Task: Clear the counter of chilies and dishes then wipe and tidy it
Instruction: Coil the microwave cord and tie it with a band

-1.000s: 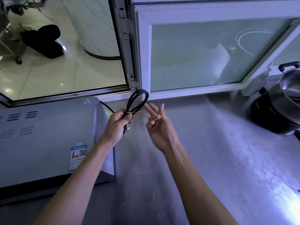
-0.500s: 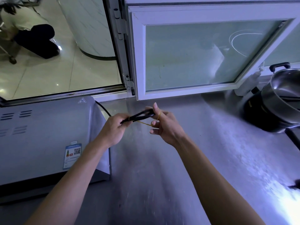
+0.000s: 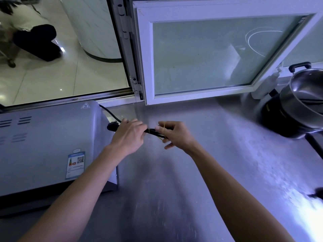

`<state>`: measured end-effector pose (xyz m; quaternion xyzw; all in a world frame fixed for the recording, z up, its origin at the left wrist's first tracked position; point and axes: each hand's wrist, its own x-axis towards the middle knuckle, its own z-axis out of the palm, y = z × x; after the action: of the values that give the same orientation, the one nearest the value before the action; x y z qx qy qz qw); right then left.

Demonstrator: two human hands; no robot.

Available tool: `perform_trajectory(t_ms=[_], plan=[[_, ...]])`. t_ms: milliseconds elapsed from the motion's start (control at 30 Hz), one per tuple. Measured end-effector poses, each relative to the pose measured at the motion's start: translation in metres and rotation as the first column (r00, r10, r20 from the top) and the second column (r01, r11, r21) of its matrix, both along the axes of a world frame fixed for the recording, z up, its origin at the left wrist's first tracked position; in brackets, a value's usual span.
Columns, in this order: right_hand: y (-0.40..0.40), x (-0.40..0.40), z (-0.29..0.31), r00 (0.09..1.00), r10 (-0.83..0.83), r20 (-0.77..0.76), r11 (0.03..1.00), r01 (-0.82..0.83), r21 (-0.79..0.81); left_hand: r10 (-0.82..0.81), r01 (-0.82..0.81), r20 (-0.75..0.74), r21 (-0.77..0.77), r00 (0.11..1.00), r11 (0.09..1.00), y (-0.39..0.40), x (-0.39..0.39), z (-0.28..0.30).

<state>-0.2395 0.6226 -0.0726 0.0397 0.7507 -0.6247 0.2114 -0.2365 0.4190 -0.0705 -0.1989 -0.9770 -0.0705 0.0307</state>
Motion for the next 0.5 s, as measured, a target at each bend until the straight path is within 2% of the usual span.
perform_trajectory(t_ms=[100,267,500], plan=[[-0.013,-0.008,-0.003,0.991,-0.108,-0.082,0.988,0.116,0.099,0.055,-0.055,-0.017,-0.015,0.998,0.998,0.007,-0.002,-0.001],[-0.029,-0.023,-0.011,0.975,-0.125,-0.183,0.933,0.178,0.312,0.083,-0.083,-0.025,-0.001,0.996,0.997,0.008,-0.006,-0.002],[-0.031,-0.031,-0.023,0.979,-0.116,-0.170,0.910,0.174,0.377,0.074,-0.074,-0.013,0.029,0.997,0.997,0.008,-0.005,-0.012]])
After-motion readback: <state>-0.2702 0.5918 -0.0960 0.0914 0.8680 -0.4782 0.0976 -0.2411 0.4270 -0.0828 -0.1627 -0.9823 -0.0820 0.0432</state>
